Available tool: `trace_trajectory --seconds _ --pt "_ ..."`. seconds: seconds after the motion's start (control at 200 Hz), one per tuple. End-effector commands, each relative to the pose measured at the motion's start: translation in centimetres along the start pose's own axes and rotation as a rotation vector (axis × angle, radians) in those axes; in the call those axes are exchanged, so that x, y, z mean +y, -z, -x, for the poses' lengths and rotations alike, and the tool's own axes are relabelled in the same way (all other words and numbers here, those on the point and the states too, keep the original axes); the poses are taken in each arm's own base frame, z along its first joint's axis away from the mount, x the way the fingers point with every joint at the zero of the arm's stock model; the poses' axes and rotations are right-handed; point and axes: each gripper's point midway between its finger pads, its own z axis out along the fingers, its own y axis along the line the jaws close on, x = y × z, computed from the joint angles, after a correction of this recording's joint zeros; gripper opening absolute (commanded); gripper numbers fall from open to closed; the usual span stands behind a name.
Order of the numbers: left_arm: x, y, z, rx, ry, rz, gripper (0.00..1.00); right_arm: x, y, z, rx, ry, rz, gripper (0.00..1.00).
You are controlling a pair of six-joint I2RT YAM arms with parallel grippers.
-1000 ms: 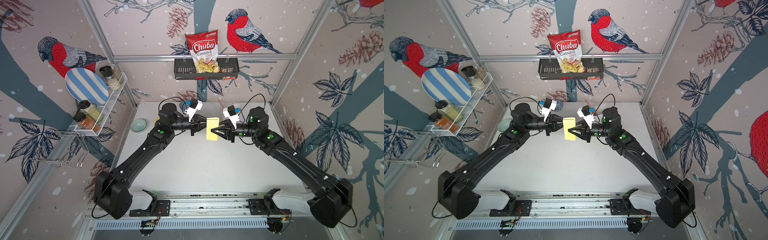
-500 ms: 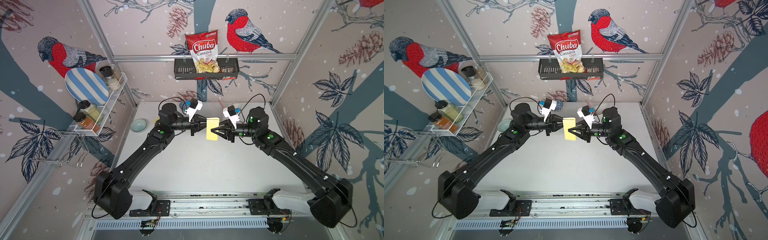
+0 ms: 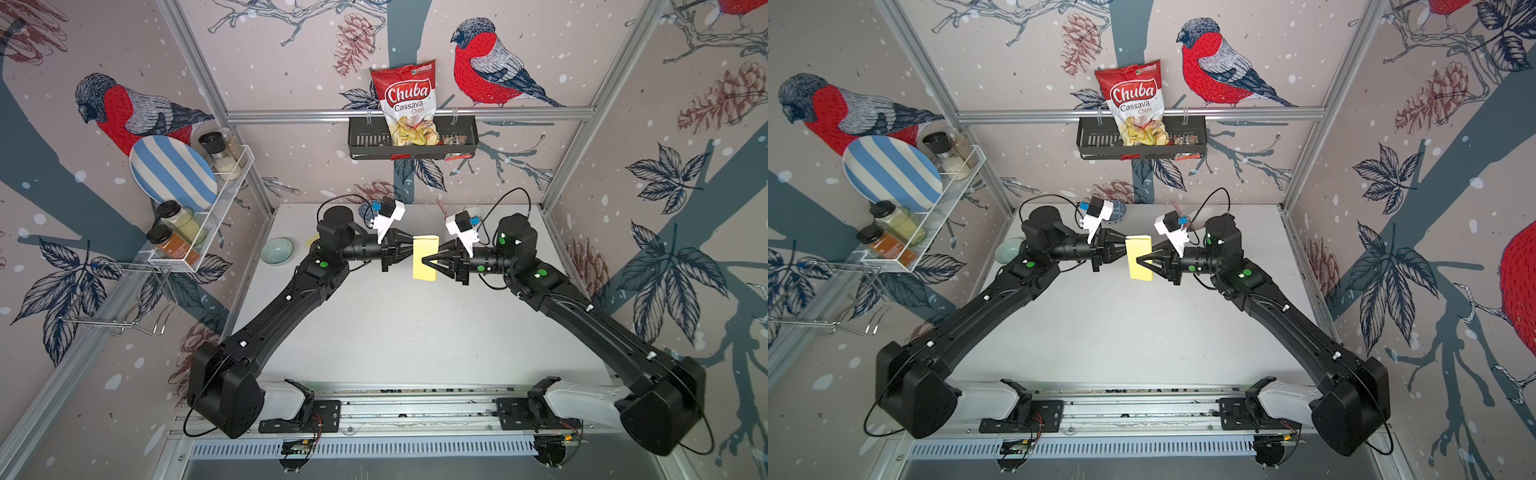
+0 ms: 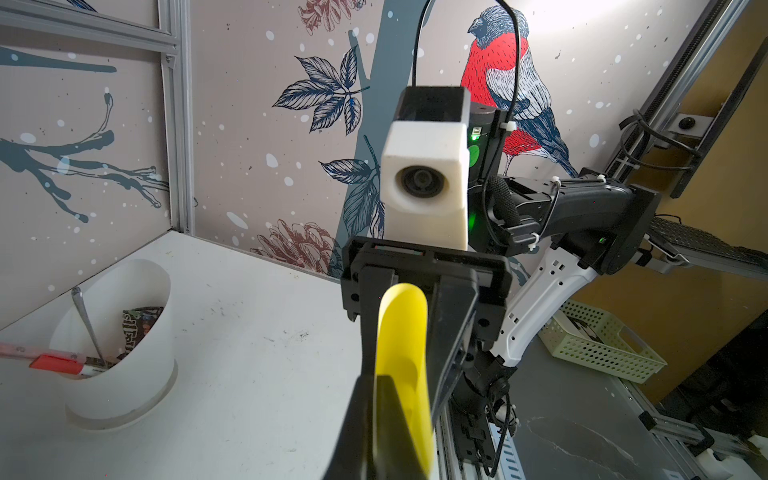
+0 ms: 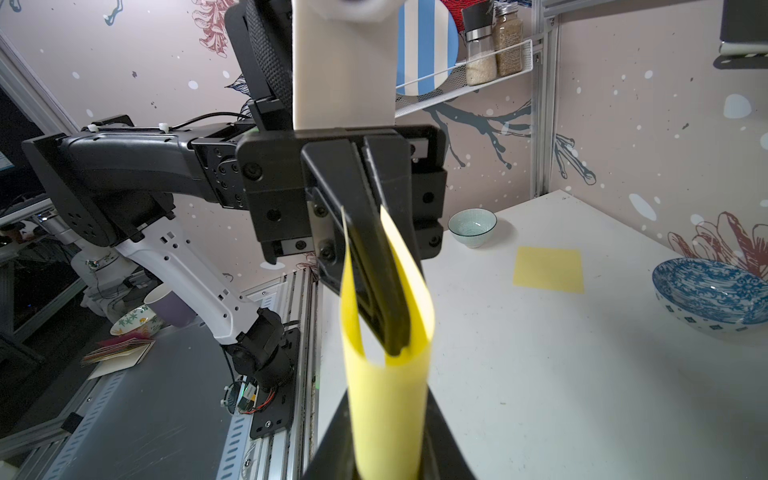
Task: Fold the square paper along the opposite sides
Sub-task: Fold the paper.
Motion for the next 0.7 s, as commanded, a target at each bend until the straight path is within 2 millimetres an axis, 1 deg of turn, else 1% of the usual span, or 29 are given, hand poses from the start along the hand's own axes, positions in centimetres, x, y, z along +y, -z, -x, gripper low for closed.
trace_trajectory --seconds 0.0,0.695 --pt "-0.20 0.02 0.11 -0.002 -0.012 -0.010 0.00 0.09 -0.03 0.64 -0.023 0.016 0.001 0.22" --pt "-0.11 -0.02 -0.01 -0.001 -0.007 -0.012 0.00 0.07 -0.12 0.58 -0.022 0.015 0.005 0.15"
